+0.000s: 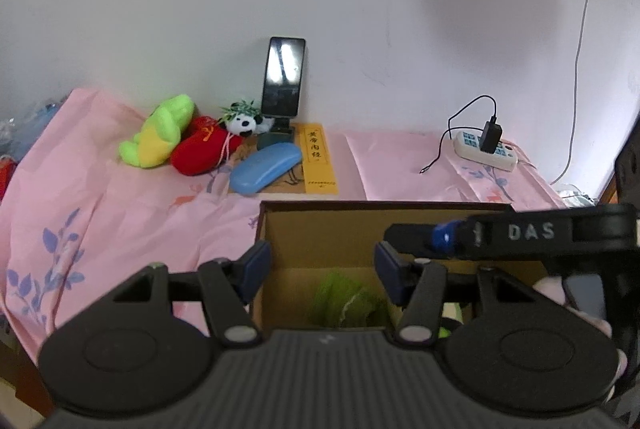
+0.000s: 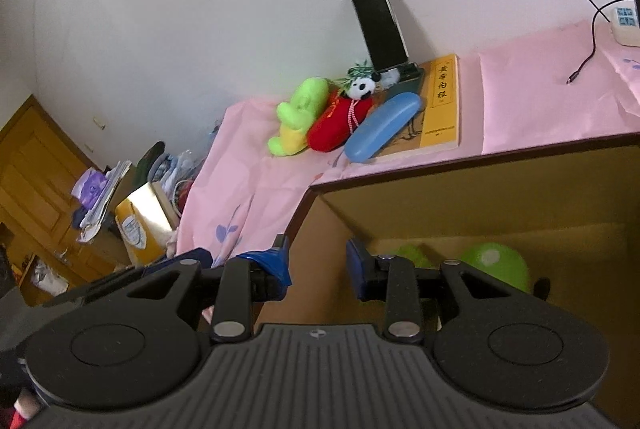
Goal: Organize soft objects
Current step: 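Lower the green towel into the box and open the right gripper, then move the right gripper down to the teal mesh pouf in the pile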
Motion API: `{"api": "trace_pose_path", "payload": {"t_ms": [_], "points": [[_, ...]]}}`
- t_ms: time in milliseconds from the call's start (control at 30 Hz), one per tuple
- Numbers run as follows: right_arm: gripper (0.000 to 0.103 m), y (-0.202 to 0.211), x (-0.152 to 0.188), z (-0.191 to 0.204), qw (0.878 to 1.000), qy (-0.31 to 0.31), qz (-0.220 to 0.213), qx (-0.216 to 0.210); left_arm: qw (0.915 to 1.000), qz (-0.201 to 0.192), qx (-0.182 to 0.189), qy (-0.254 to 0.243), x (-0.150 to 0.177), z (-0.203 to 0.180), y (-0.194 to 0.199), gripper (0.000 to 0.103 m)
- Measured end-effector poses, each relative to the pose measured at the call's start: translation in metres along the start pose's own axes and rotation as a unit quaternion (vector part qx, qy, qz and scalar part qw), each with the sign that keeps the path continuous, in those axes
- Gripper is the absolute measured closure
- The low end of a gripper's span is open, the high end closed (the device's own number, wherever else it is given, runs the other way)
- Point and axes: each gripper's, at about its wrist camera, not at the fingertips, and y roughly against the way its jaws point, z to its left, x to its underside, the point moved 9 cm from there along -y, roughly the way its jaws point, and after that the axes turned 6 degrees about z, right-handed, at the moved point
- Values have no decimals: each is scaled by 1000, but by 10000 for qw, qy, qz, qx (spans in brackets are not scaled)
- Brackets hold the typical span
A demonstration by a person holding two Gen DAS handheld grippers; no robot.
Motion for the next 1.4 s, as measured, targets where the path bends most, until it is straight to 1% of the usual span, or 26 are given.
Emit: {"api": "trace_pose_path", "payload": {"t_ms": [233,400,567,733,933,1133,1267,1400], "points": [[88,16,23,10,9999,-47,69,-88,9999,34,3,102,19,5,24,47],[88,27,42,22,9990,-148,196,-386,9996,186,-46,199,38,13,34,47],[88,33,57,36,9981,-45,303,-538,9990,290,-53,326,56,21,43,47],[88,32,76,44,9960,19,578,-687,9984,429,-55,374,76,25,48,47],[88,23,107,41,9932,-37,998,-590,9962,782,57,376,114,27,48,45],[88,14,131,37,9895,-104,1367,-449,9901,1226,453,508,157,20,46,43],[87,5,145,37,9863,-64,1606,-375,9862,1481,493,545,177,15,39,43],[87,-5,158,38,9824,109,1854,-198,9830,1649,503,626,187,14,31,43]]}}
